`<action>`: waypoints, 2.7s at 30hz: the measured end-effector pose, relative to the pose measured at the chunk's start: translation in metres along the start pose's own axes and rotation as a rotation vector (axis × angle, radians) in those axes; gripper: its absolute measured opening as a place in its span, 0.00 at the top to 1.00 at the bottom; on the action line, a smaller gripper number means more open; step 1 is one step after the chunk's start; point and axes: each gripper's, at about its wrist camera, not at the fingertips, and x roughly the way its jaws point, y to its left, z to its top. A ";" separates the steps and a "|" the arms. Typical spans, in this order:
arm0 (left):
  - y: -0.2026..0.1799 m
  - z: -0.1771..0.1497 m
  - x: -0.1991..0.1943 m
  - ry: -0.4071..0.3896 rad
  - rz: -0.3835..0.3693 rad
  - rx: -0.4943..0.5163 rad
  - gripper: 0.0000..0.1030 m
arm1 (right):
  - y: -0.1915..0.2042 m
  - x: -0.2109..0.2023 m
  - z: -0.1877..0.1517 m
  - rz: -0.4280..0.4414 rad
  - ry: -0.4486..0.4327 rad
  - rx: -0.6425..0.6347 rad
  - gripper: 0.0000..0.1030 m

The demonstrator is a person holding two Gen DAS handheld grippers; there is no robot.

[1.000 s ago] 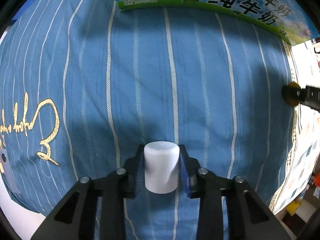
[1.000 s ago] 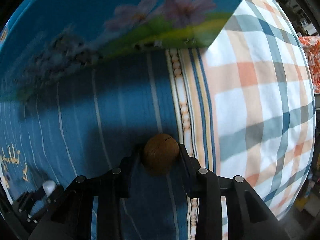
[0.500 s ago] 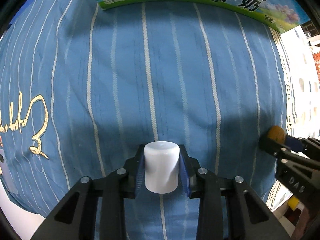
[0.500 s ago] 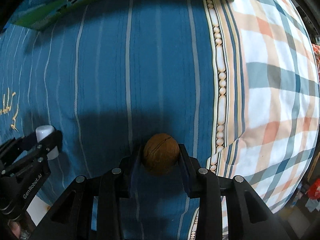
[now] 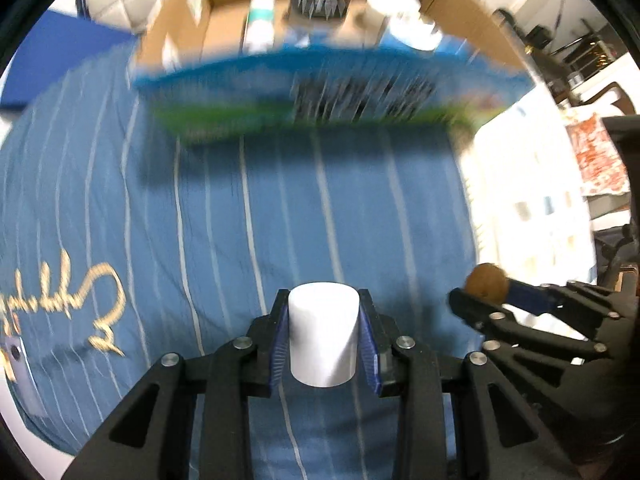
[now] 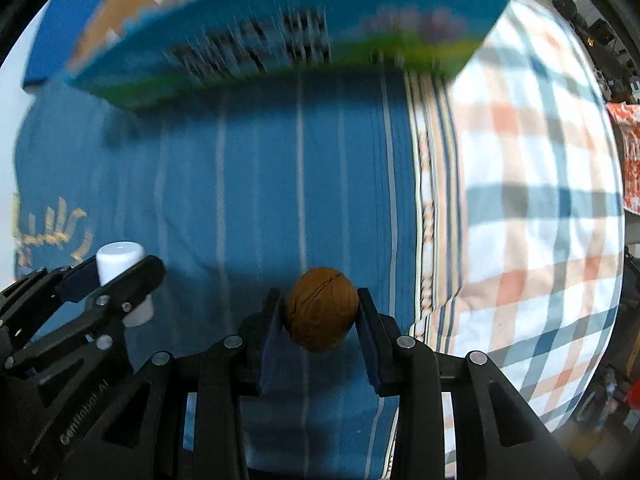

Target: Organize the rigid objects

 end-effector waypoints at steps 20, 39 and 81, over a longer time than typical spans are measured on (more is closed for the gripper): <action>0.046 0.174 -0.086 -0.209 -0.112 0.010 0.72 | -0.049 -0.077 0.146 0.020 -0.174 0.065 0.63; 0.028 0.293 0.058 0.153 -0.166 0.012 0.72 | -0.067 0.022 0.236 -0.095 0.086 0.121 0.63; 0.077 0.216 -0.087 -0.142 0.037 -0.025 0.11 | -0.052 -0.072 0.181 -0.106 -0.129 0.055 0.03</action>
